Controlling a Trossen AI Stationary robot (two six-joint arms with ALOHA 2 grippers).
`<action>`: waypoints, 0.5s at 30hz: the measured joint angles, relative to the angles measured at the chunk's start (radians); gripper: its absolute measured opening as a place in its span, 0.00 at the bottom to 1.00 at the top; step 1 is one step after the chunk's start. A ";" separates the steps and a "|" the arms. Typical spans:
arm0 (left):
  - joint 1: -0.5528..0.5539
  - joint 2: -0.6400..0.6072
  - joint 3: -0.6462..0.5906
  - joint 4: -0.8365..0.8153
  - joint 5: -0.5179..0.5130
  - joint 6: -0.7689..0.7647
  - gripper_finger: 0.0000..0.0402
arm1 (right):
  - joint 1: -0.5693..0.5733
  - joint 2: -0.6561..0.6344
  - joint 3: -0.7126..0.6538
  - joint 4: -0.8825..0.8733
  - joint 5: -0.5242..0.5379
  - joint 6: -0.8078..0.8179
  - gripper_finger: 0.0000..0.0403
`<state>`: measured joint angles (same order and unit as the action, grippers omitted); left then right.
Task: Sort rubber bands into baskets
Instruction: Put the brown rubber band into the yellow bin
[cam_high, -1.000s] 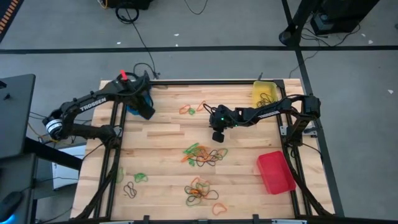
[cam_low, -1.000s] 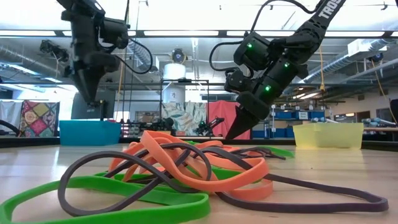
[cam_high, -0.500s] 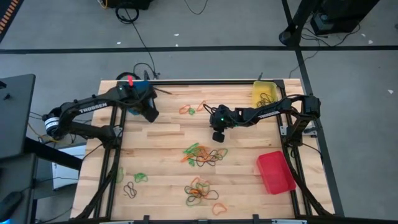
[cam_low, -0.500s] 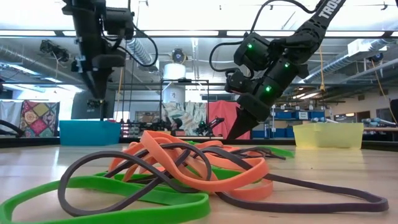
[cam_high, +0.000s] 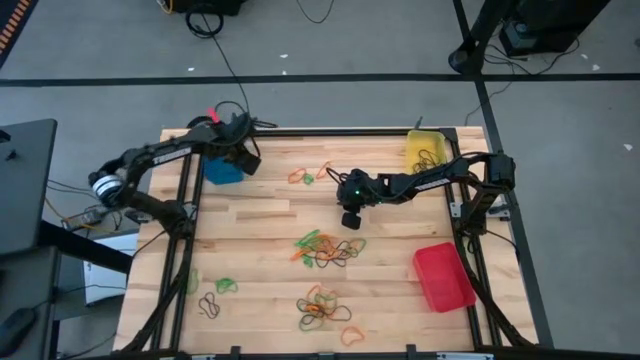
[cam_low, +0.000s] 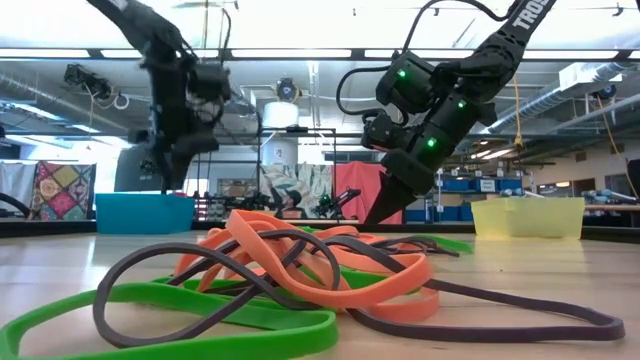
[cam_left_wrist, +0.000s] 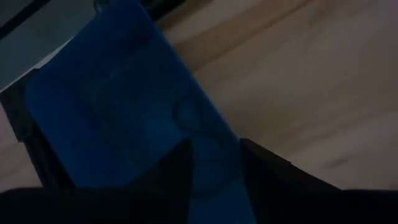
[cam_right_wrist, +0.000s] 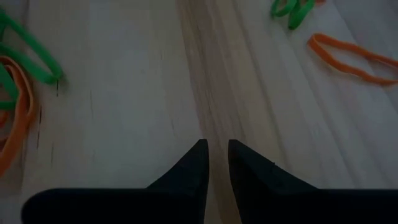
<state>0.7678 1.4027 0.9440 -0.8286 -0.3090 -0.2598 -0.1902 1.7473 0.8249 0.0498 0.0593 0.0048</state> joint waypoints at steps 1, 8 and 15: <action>0.016 0.024 0.000 0.012 0.007 0.015 0.34 | 0.000 0.000 0.000 0.000 0.000 0.000 0.19; 0.135 0.175 0.000 0.016 0.094 0.065 0.34 | 0.000 0.000 0.000 -0.002 0.000 -0.013 0.19; 0.168 0.187 0.000 0.015 0.095 0.110 0.34 | -0.001 0.000 0.000 -0.001 0.000 -0.032 0.19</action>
<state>0.9354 1.5894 0.9440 -0.8137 -0.2140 -0.1502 -0.1909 1.7473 0.8249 0.0485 0.0593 -0.0272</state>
